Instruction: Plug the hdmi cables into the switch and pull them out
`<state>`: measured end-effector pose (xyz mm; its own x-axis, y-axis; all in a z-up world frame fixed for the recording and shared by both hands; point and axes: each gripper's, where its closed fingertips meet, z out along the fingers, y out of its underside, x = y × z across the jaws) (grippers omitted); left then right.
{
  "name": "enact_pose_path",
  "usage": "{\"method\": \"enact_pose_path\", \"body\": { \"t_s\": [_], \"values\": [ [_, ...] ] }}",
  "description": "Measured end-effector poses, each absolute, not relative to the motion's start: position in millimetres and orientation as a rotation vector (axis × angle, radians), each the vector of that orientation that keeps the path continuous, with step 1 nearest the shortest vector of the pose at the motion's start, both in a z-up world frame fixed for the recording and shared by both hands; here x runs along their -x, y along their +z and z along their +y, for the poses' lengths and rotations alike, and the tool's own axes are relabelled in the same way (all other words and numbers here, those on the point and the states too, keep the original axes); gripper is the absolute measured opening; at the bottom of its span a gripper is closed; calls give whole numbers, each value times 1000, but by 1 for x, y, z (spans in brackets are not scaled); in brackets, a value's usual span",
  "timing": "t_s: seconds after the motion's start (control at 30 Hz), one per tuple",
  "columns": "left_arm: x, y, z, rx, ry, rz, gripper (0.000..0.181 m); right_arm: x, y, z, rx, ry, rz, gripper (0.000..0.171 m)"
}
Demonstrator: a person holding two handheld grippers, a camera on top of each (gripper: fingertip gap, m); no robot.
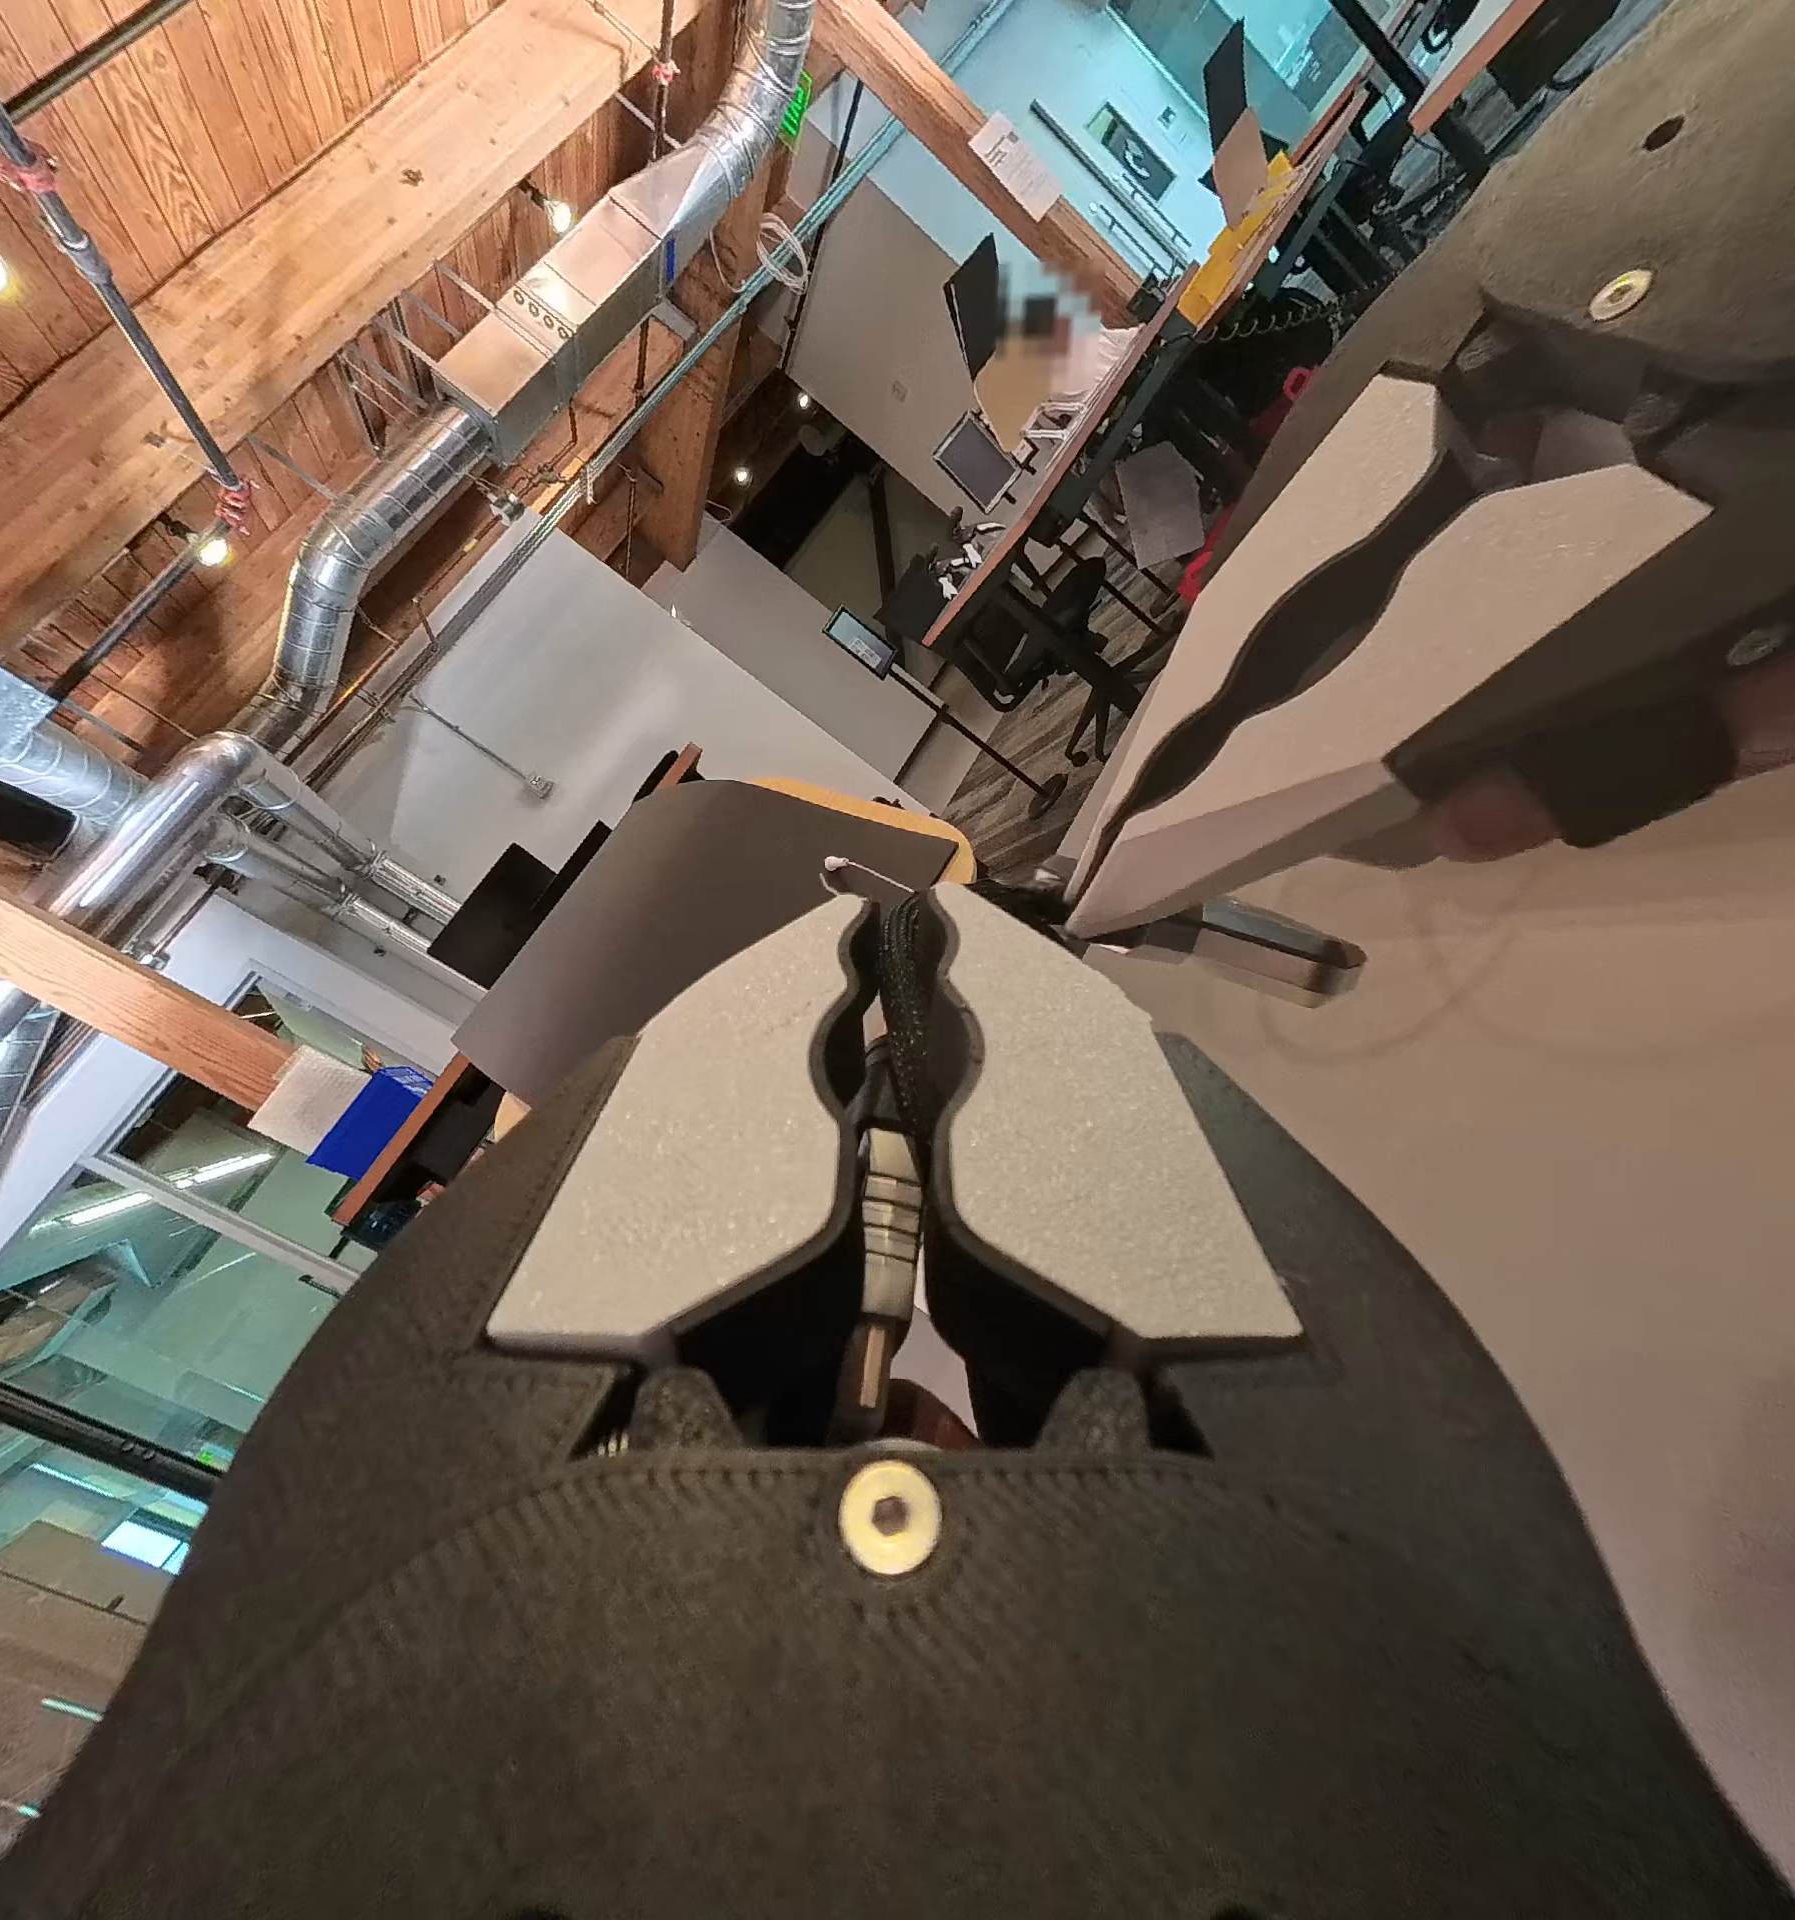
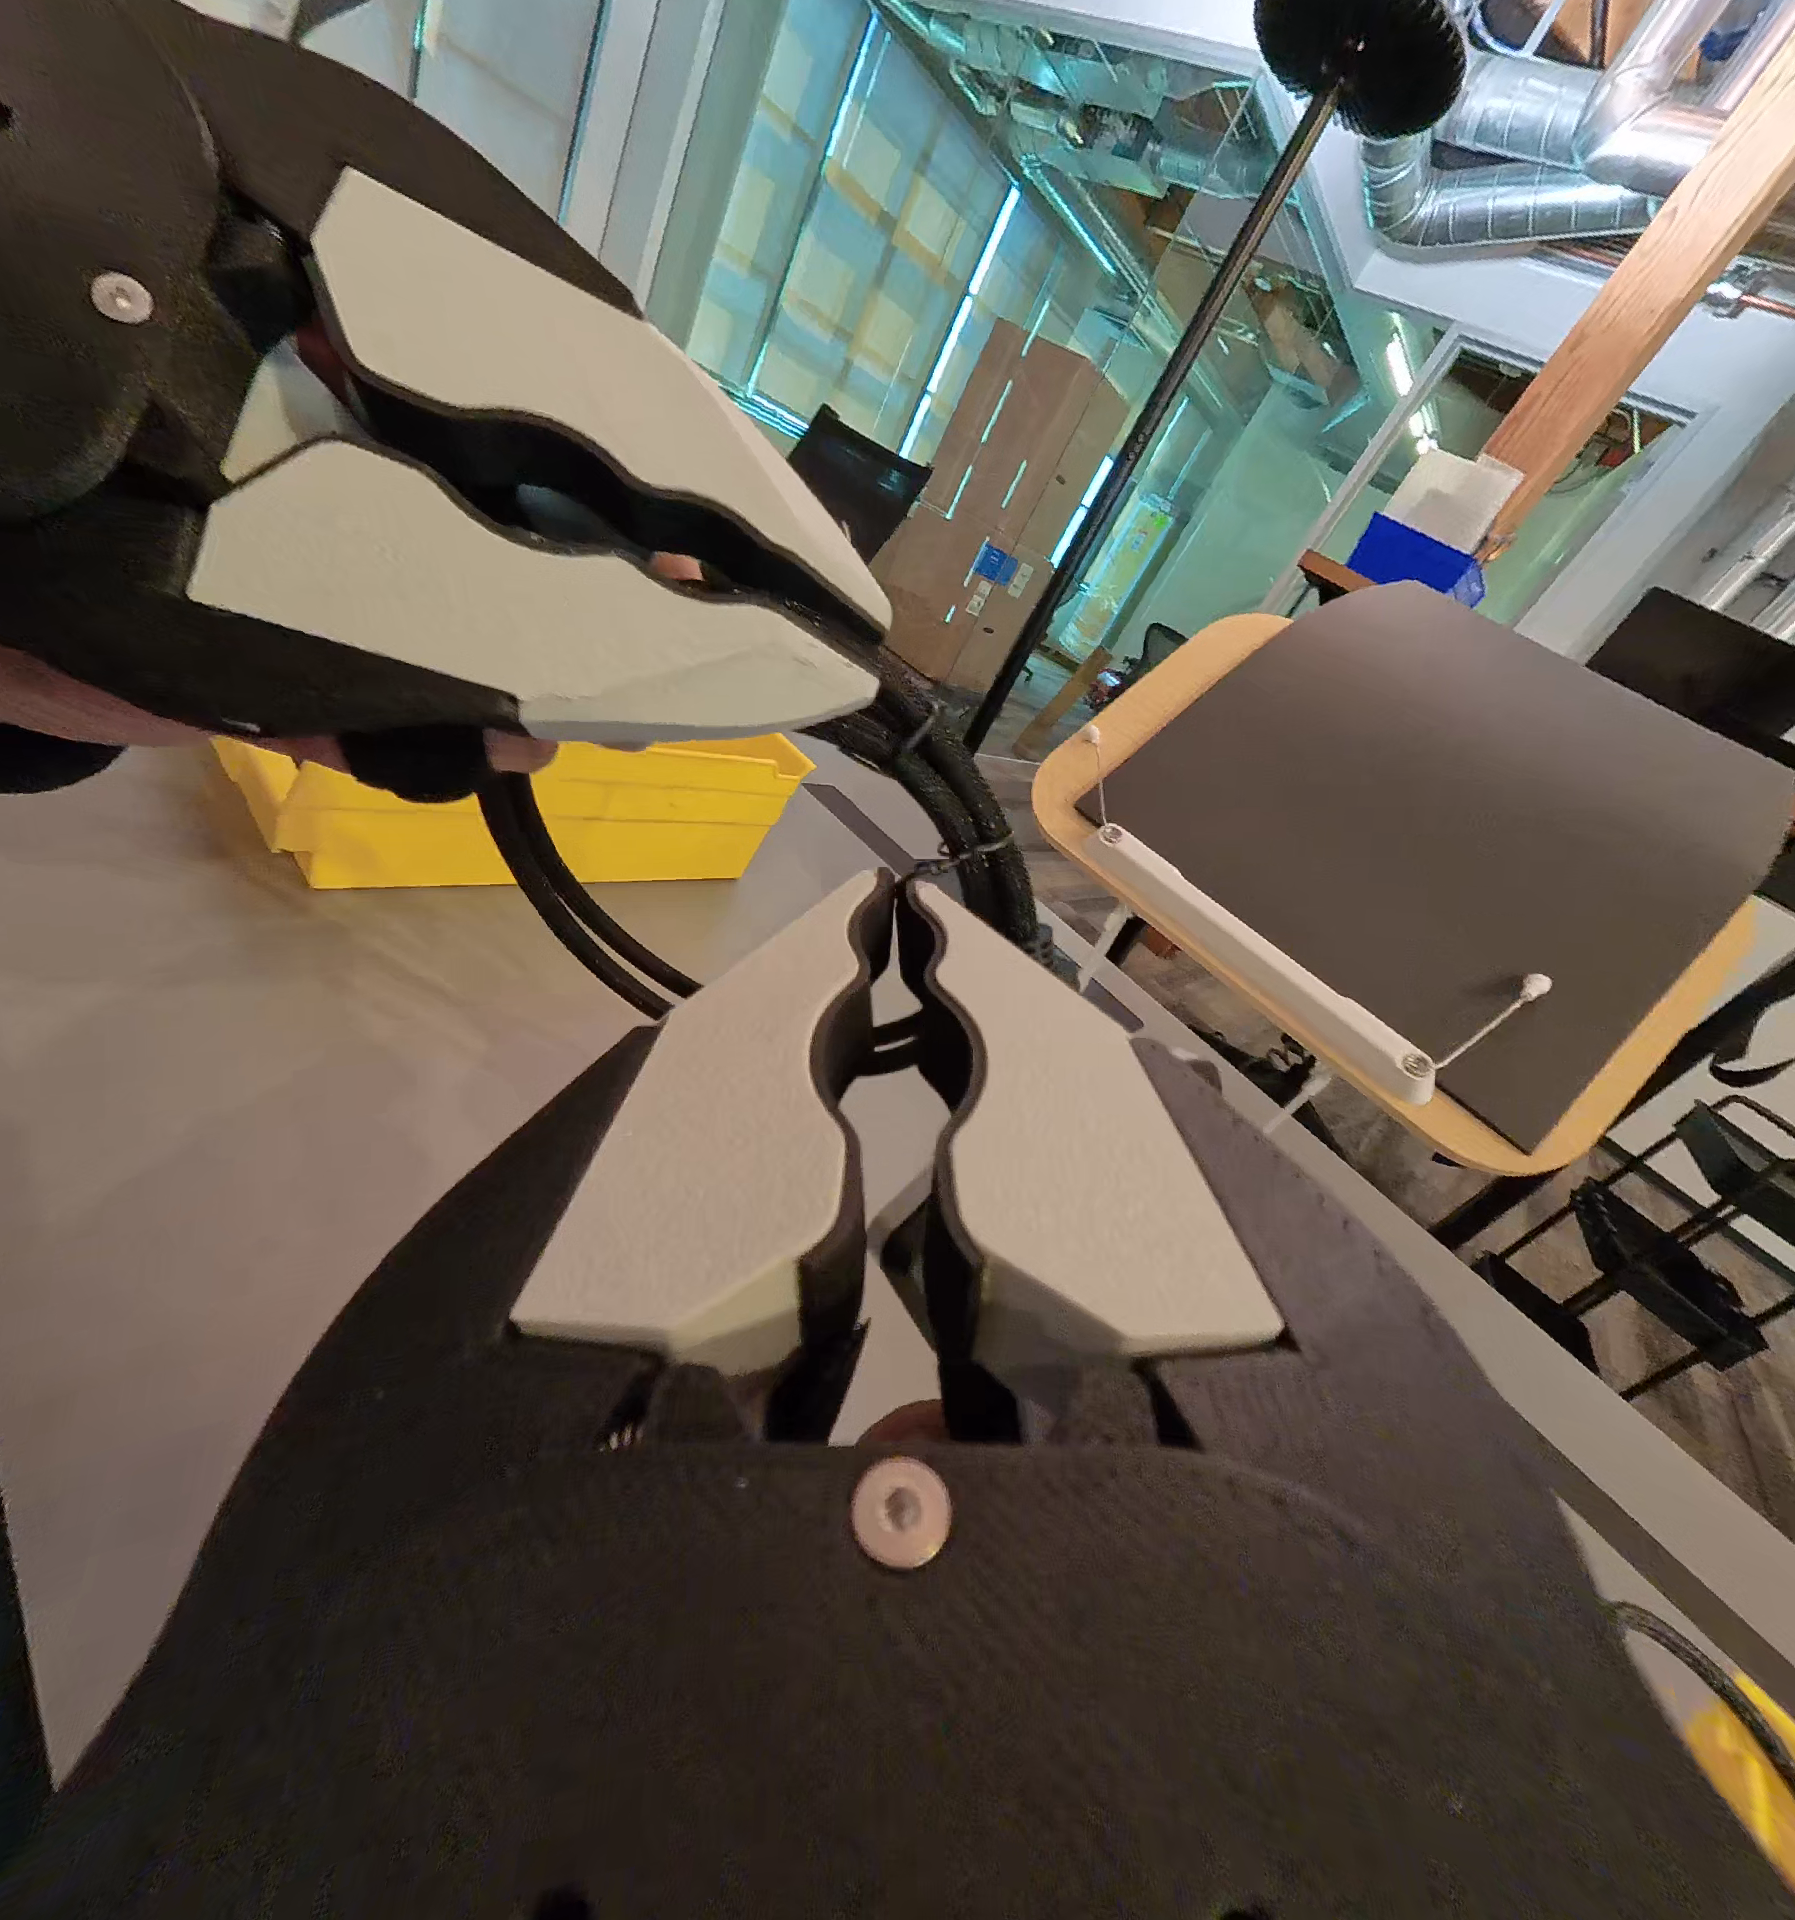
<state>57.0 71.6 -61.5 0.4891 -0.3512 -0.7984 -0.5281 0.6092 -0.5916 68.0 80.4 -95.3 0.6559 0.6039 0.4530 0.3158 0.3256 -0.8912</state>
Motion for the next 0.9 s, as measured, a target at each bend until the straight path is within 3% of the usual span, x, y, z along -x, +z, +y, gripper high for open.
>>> {"method": "enact_pose_path", "body": {
  "t_s": [0.03, 0.57, 0.9],
  "values": [
    [-57, -62, 71, 959, 129, 1102, 5, -66, -95, 79, 1268, 232, -899, 0],
    [-58, -62, 71, 959, 127, 1111, 5, -78, -89, 79, 1133, -47, -956, 10],
    [-58, -63, 71, 961, 129, 1113, 5, -80, -91, 85, 1118, -164, -969, 0]
  ]
}}
